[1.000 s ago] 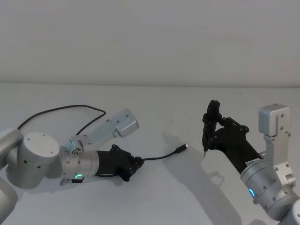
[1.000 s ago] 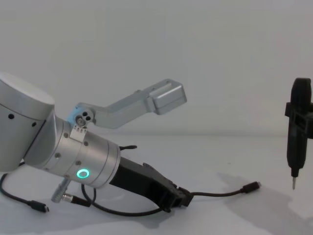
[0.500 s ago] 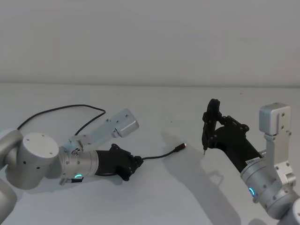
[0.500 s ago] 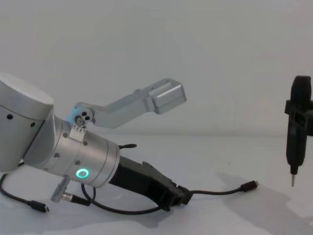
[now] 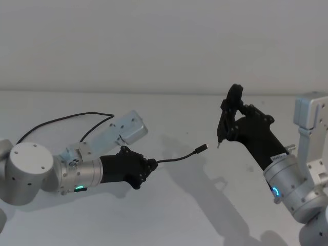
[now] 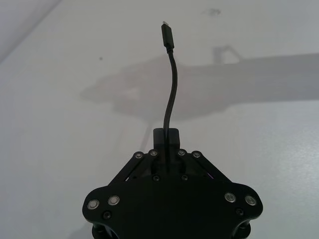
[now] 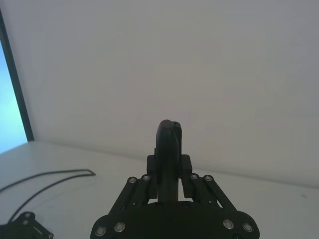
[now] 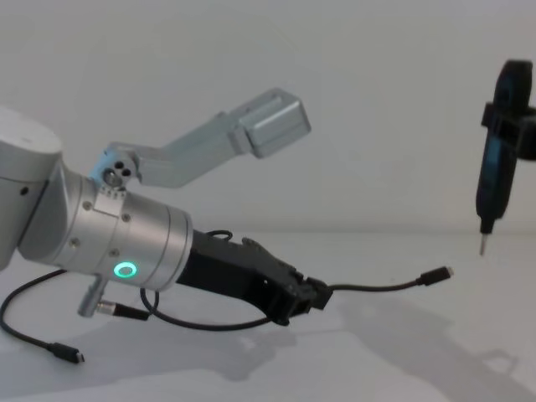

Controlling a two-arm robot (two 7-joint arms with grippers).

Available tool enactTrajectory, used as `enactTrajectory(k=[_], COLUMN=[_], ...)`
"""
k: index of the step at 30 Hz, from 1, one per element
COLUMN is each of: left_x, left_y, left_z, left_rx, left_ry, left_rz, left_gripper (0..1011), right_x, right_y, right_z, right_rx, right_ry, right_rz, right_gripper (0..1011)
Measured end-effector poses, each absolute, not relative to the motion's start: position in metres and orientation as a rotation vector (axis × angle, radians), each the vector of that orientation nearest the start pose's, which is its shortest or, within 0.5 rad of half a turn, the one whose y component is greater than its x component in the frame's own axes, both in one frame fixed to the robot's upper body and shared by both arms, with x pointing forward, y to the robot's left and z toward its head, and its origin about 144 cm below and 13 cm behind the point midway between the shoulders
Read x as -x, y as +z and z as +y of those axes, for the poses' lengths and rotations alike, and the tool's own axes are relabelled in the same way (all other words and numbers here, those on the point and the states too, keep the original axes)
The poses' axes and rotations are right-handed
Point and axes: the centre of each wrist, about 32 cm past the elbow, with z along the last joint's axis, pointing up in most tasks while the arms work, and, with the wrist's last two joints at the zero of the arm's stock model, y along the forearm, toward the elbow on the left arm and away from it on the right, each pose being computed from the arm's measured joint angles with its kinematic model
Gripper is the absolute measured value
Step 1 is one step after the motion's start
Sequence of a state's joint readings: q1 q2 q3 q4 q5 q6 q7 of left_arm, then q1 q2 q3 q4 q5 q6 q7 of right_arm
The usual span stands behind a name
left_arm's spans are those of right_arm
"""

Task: Pick up the data cable with the one hand.

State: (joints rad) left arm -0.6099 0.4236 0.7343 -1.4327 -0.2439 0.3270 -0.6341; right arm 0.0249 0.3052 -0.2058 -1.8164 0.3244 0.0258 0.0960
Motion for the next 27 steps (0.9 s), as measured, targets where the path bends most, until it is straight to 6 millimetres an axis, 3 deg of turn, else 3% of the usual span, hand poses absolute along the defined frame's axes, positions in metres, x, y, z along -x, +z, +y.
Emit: enactTrajectory(k=[11, 27], left_x=[-0.555, -0.552], left_y=[1.255, 1.259], left_z=[0.177, 0.179], left_rx=[-0.441, -0.421], left_ry=[0.423, 0.415], left_rz=[-0.174, -0.194], left_gripper=[40, 40], right_x=[-0.458, -0.467], right_y=[1.229, 1.227], right_z=[-0.227, -0.230], right_rx=[-0.189, -0.199], right_ry=[-1.184, -1.187], right_rz=[-0.121, -0.124], right_gripper=[275, 274])
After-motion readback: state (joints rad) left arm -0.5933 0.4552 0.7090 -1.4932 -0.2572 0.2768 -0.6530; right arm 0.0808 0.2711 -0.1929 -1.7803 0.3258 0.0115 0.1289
